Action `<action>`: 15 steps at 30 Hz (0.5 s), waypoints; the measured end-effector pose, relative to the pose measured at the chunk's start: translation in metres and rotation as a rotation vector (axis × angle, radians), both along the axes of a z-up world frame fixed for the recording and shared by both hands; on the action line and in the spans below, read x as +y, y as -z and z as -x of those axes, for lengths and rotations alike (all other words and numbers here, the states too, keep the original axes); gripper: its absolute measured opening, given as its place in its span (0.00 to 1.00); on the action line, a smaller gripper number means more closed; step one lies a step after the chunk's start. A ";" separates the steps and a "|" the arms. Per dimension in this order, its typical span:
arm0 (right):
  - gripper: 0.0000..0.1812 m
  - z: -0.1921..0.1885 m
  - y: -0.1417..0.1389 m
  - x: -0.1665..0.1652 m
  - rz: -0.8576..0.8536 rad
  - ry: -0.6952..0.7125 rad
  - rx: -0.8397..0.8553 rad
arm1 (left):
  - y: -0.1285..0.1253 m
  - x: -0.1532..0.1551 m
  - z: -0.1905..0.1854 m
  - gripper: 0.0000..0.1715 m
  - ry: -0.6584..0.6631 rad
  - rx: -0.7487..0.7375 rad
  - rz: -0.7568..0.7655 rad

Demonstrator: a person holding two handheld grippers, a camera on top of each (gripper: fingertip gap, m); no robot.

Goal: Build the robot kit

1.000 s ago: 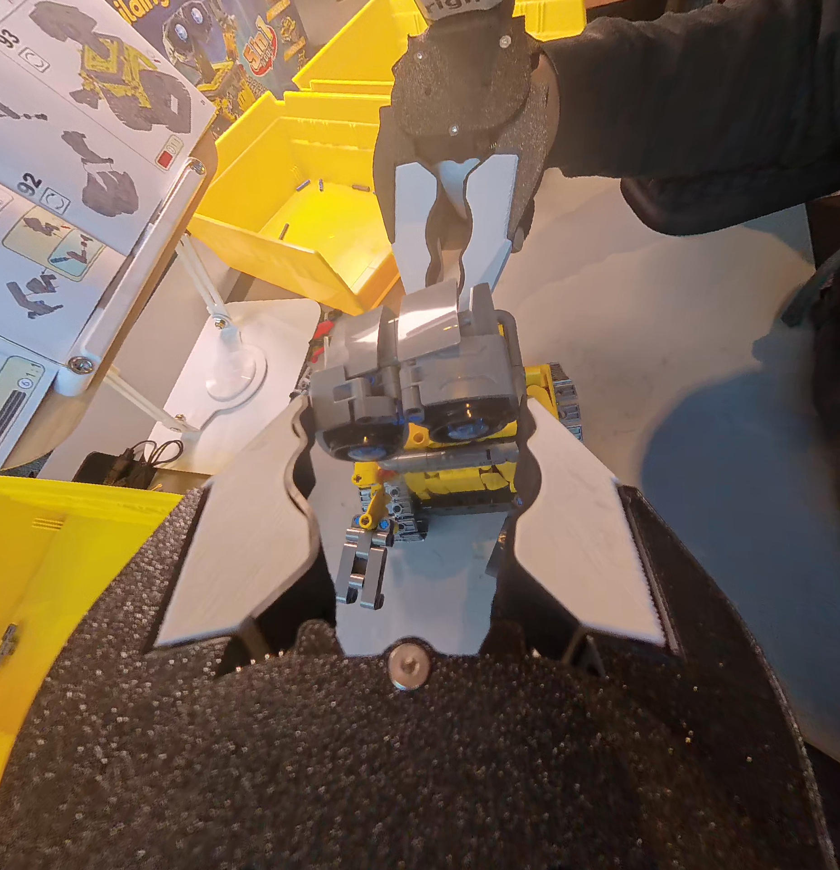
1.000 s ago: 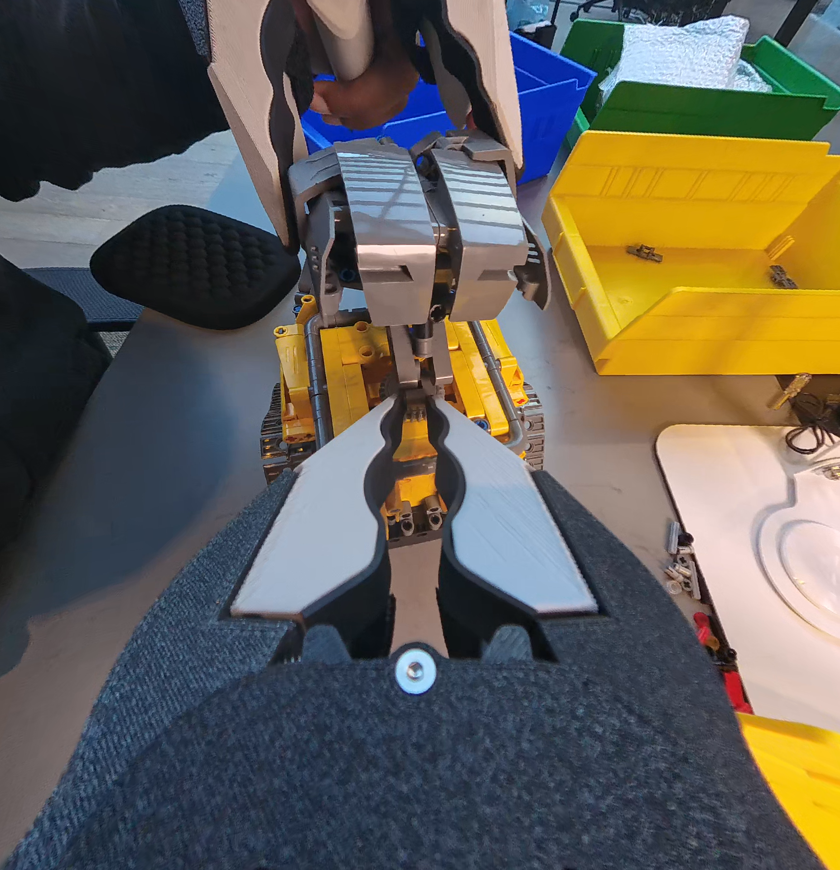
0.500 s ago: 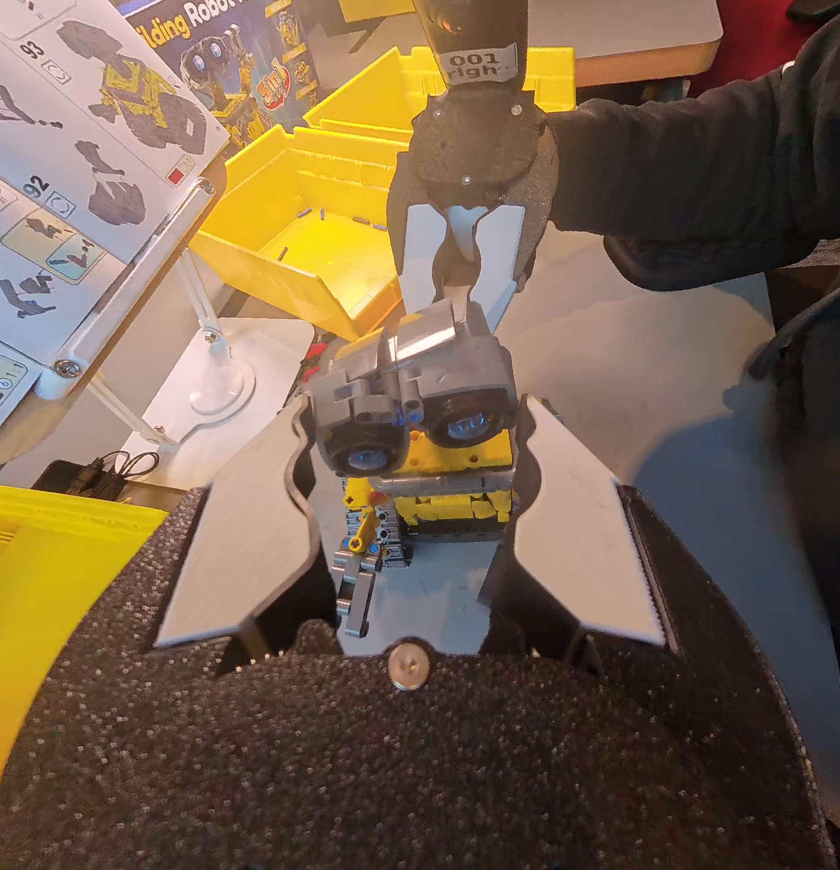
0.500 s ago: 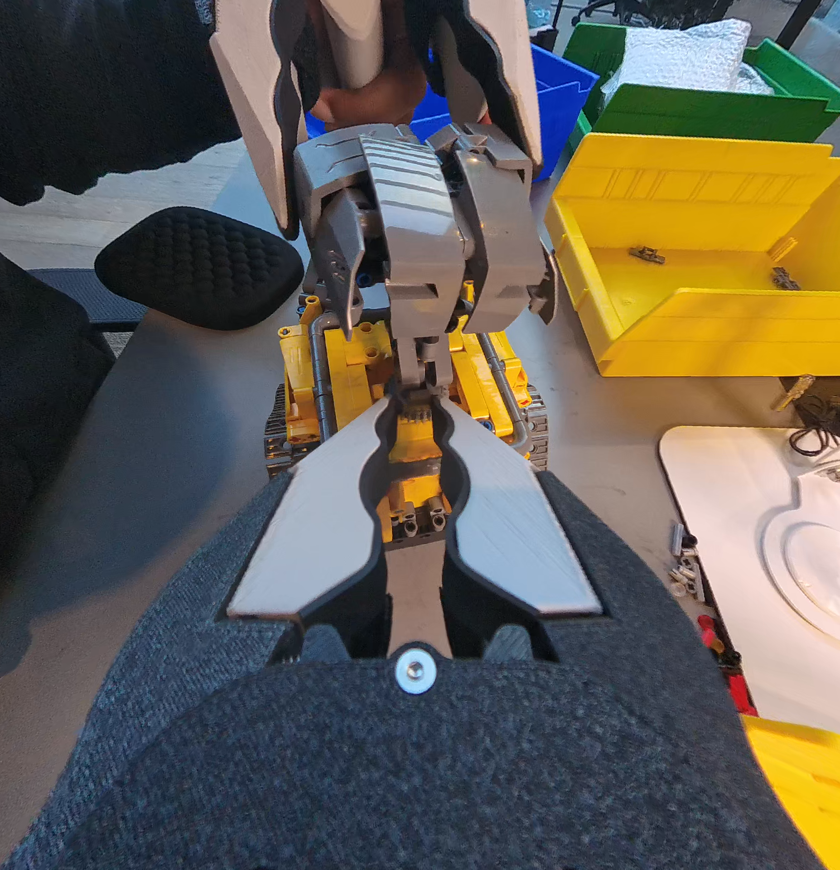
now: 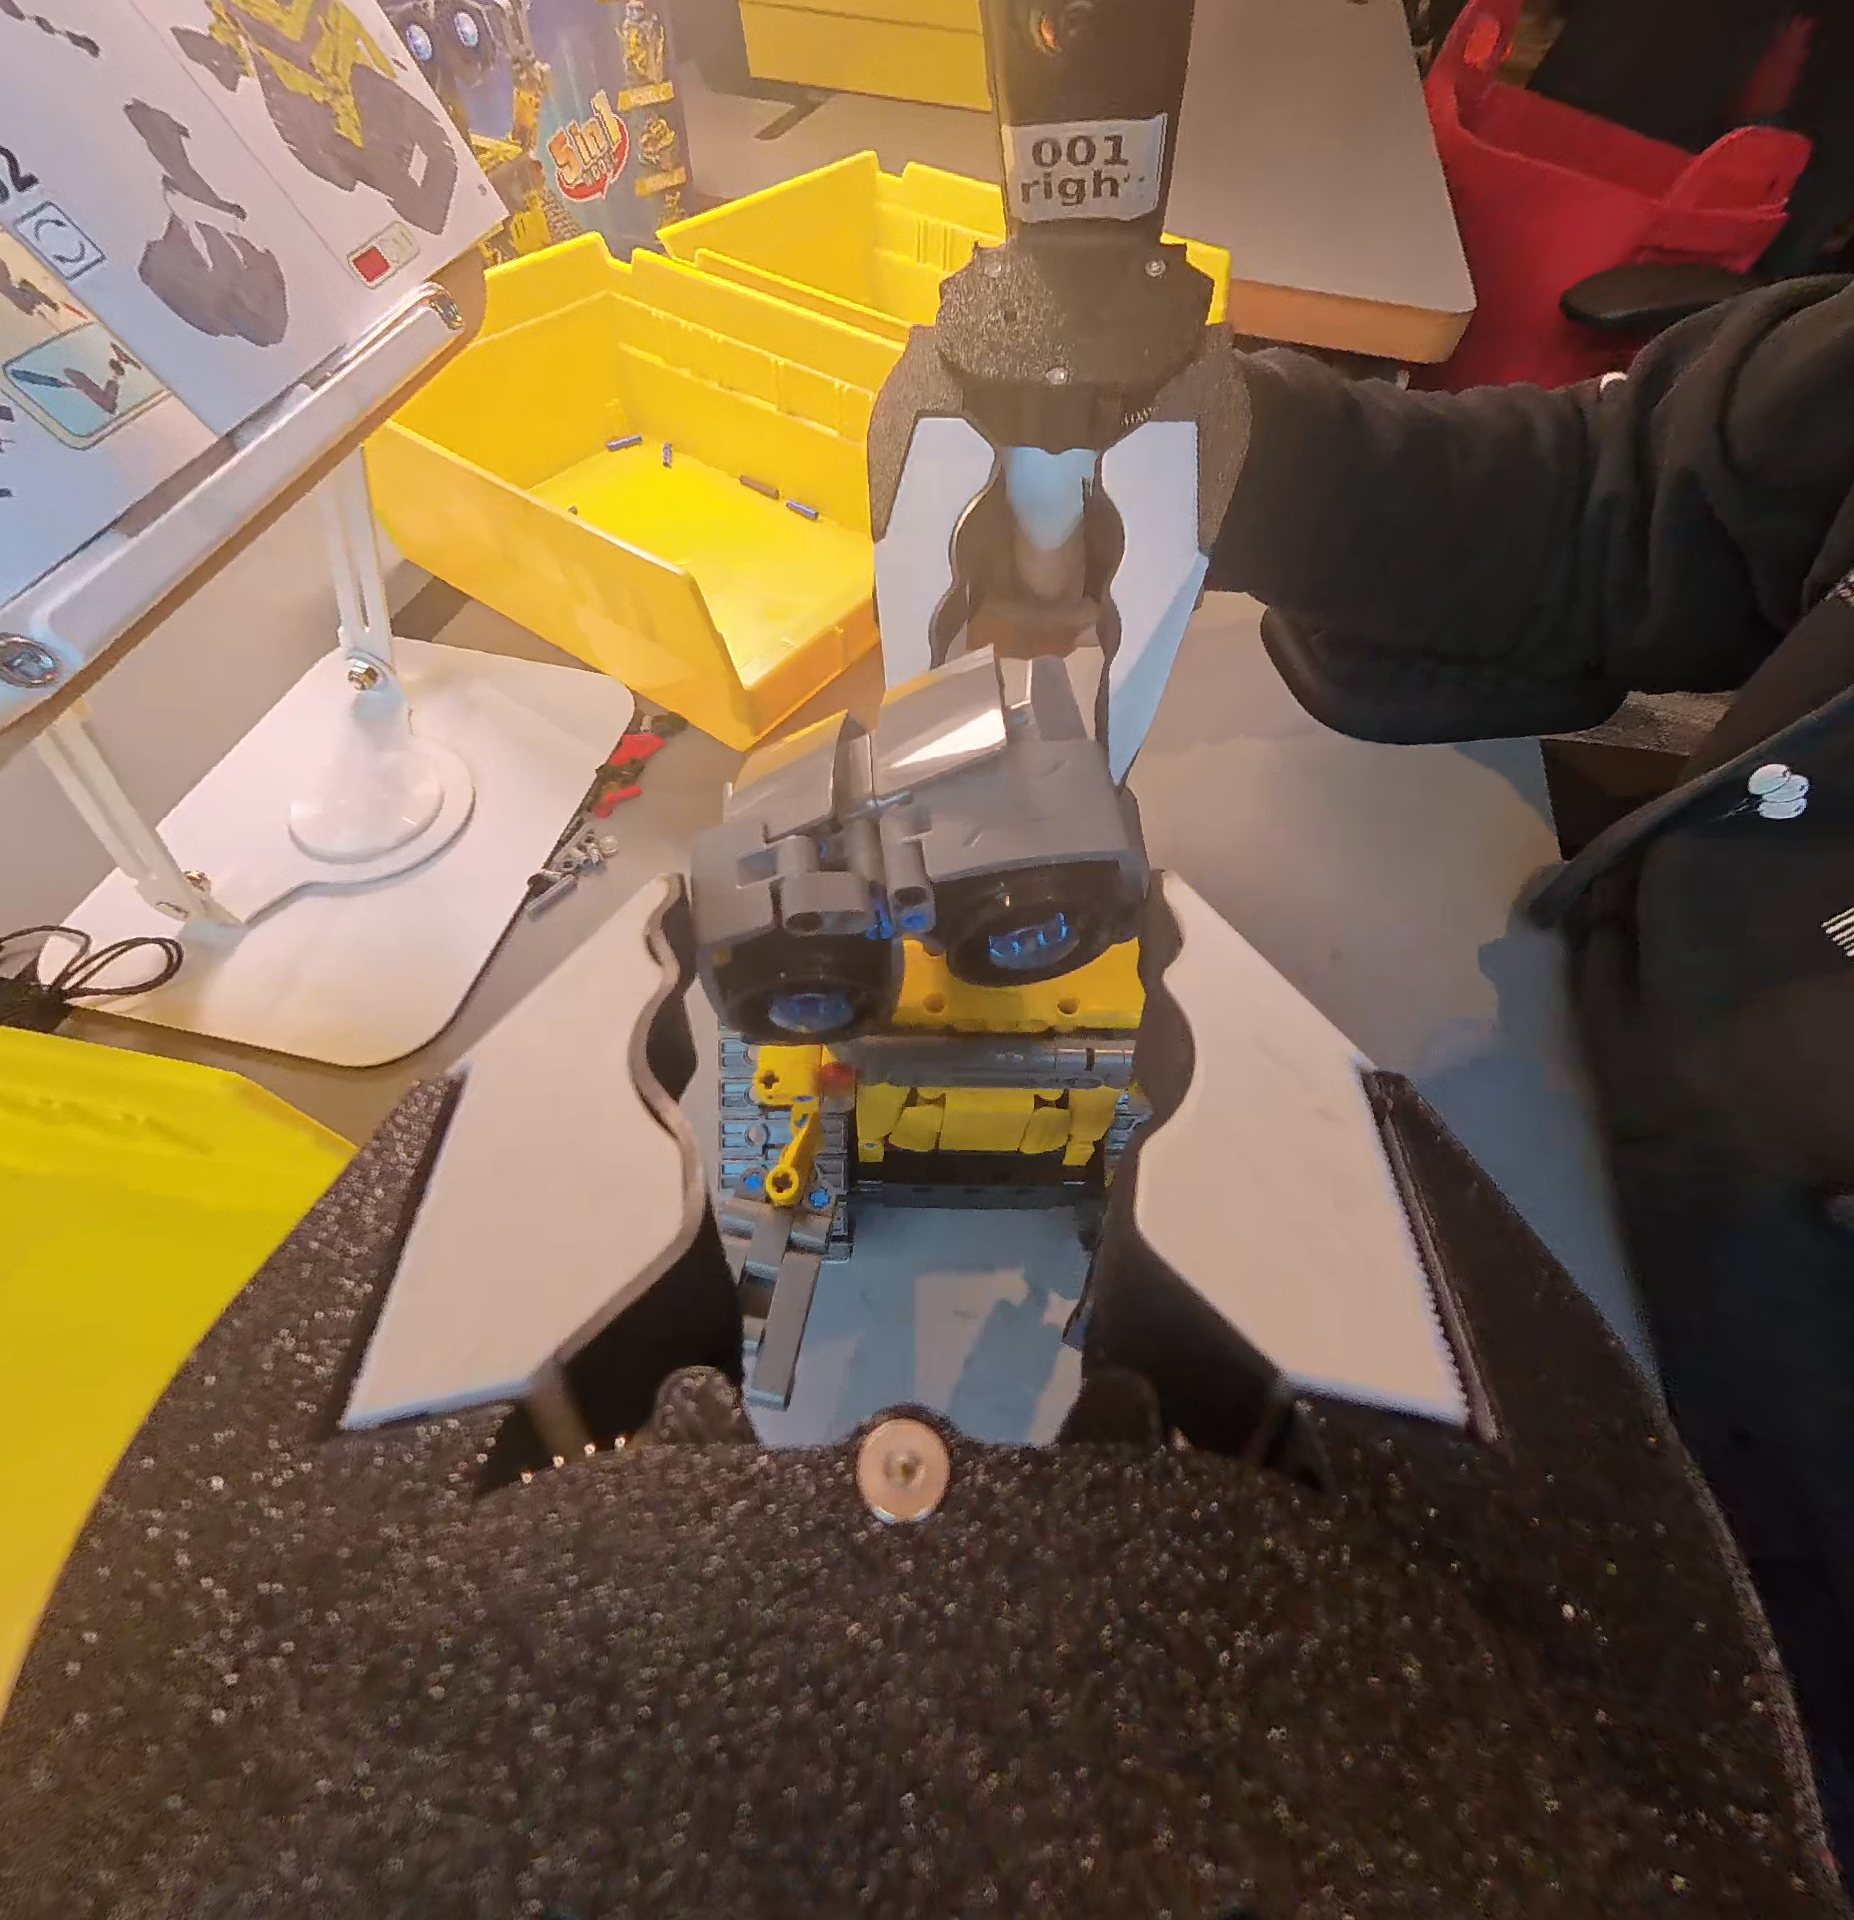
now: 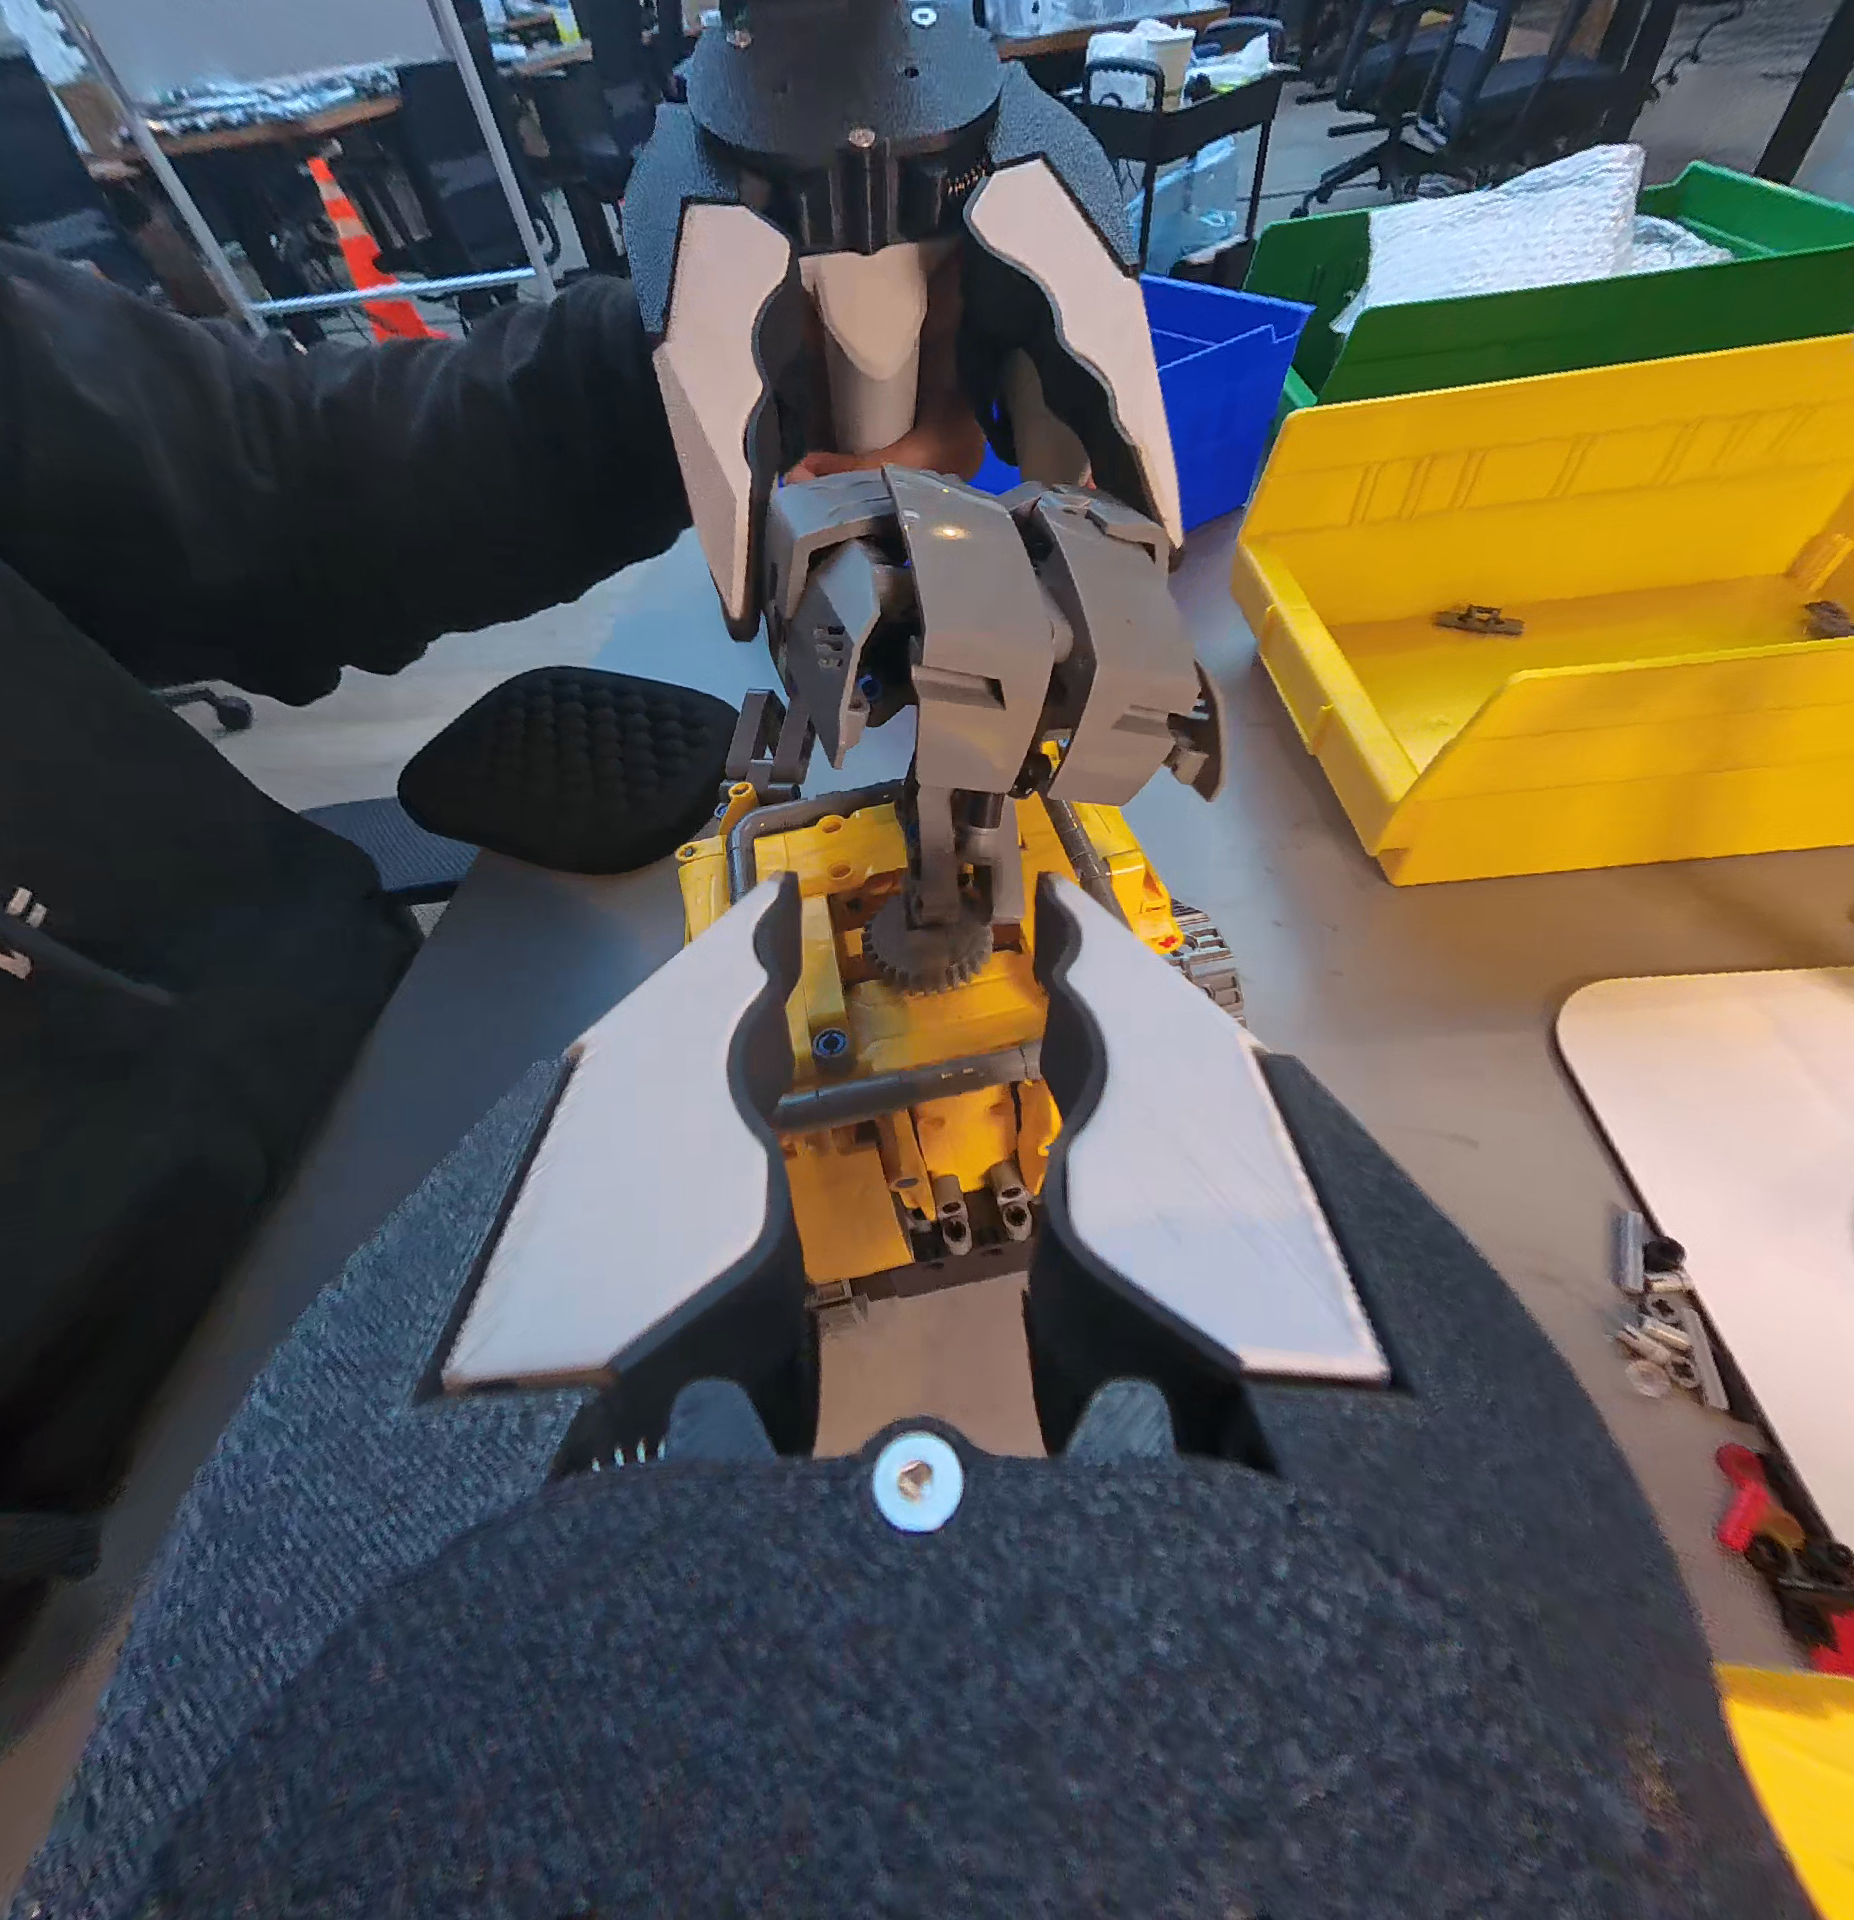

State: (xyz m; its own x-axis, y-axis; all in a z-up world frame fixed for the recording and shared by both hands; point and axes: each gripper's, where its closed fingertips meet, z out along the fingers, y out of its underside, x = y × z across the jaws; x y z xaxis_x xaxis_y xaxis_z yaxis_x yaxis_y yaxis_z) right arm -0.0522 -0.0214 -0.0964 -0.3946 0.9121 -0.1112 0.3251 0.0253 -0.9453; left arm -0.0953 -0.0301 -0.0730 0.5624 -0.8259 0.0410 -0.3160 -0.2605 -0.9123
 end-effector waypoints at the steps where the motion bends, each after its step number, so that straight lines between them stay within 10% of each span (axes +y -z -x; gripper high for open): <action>1: 0.24 0.001 0.000 0.001 0.011 0.004 -0.002 | -0.001 0.001 0.000 0.50 0.004 -0.007 0.008; 15: 0.25 0.006 -0.019 0.020 0.259 0.063 0.064 | -0.001 0.020 -0.008 0.50 0.041 -0.108 0.193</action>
